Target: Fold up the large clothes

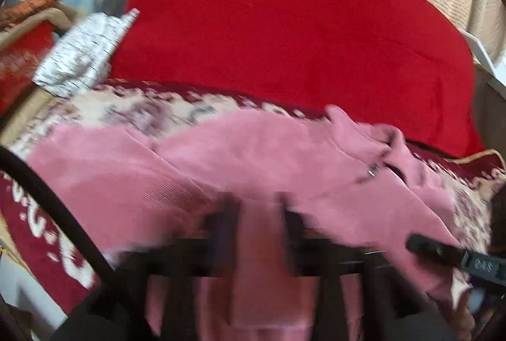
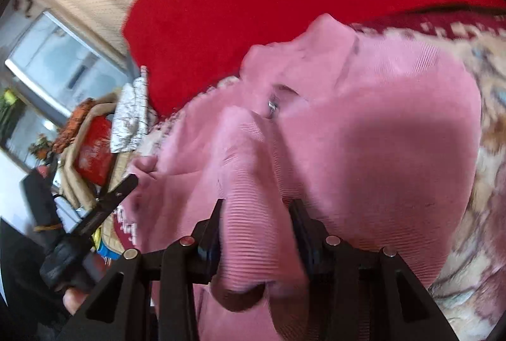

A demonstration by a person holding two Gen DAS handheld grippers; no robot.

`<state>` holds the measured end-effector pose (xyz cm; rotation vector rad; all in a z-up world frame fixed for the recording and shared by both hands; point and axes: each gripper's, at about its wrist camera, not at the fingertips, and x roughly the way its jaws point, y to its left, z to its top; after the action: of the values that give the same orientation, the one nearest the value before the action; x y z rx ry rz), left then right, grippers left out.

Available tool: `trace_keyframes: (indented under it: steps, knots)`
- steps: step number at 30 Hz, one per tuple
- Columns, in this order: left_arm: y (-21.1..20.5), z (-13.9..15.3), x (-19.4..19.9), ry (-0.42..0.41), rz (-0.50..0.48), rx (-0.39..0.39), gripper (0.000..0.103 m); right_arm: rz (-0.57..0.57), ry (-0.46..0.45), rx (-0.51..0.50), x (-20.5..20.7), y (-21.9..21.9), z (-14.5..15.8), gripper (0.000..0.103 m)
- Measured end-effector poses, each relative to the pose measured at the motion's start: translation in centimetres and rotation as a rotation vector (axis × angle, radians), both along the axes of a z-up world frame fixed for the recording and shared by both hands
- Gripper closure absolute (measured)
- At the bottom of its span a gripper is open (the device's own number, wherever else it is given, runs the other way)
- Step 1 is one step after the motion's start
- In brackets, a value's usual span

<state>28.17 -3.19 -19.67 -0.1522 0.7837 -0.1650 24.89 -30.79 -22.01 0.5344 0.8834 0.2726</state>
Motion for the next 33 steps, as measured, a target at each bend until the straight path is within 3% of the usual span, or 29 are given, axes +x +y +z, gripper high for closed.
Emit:
trace_keyframes:
  steps: [1,3,7,9,10,13,15,18,21,22,24,25,26,27,29,32,33]
  knots:
    - [-0.3,0.0,-0.3,-0.01,-0.016,-0.013,0.031,-0.001,-0.002,0.01,0.0,-0.2,0.1,0.061]
    - [-1.1,0.6,-1.2,-0.055,-0.058,-0.022,0.031,-0.014,-0.021,0.031,-0.3,-0.8,0.6,0.06]
    - [-4.0,1.4,-3.4,-0.172,-0.102,0.155,0.031,-0.05,-0.111,0.046,-1.3,-1.8,2.0,0.06]
    - [-5.3,1.0,-3.5,-0.171,-0.122,0.221,0.031,-0.066,-0.124,0.05,-1.5,-2.0,2.3,0.06]
    - [-5.7,0.5,-3.4,-0.154,-0.127,0.243,0.031,-0.07,-0.112,0.043,-1.3,-2.0,2.1,0.06]
    - [-6.6,-2.7,-1.1,0.024,-0.132,0.349,0.032,-0.071,-0.032,0.013,-0.4,-1.7,0.9,0.06]
    - [-6.7,-4.2,-0.3,0.131,-0.14,0.342,0.034,-0.07,-0.014,0.004,0.0,-1.4,0.5,0.061]
    - [-5.7,-3.2,-0.4,0.132,-0.136,0.259,0.035,-0.061,-0.015,-0.006,0.1,-1.3,0.7,0.061]
    - [-3.9,-0.4,-1.7,0.031,-0.129,0.184,0.035,-0.066,-0.027,0.008,-0.1,-1.4,1.0,0.06]
    - [-2.0,1.4,-2.6,-0.056,-0.081,0.142,0.035,-0.068,-0.042,0.007,-0.3,-1.5,1.2,0.06]
    - [1.4,3.4,-3.6,-0.152,0.013,0.073,0.029,-0.077,-0.105,-0.013,-1.0,-1.4,2.2,0.06]
    - [3.7,3.9,-4.0,-0.182,0.083,0.024,0.022,-0.073,-0.137,-0.02,-1.3,-1.3,2.8,0.06]
    - [7.2,4.3,-4.5,-0.189,0.2,-0.049,0.019,-0.062,-0.175,-0.027,-1.7,-1.1,3.4,0.06]
    - [8.9,4.1,-4.6,-0.181,0.257,-0.086,0.019,-0.05,-0.207,-0.038,-2.1,-0.7,3.9,0.06]
    - [14.4,3.1,-5.1,-0.117,0.416,-0.219,0.019,-0.028,-0.245,-0.069,-2.6,0.3,4.4,0.06]
    - [19.9,0.8,-5.9,-0.018,0.569,-0.384,0.02,0.01,-0.228,-0.1,-2.3,1.9,4.1,0.06]
    - [20.4,0.2,-6.2,-0.011,0.584,-0.407,0.02,0.018,-0.208,-0.108,-2.0,2.3,3.7,0.06]
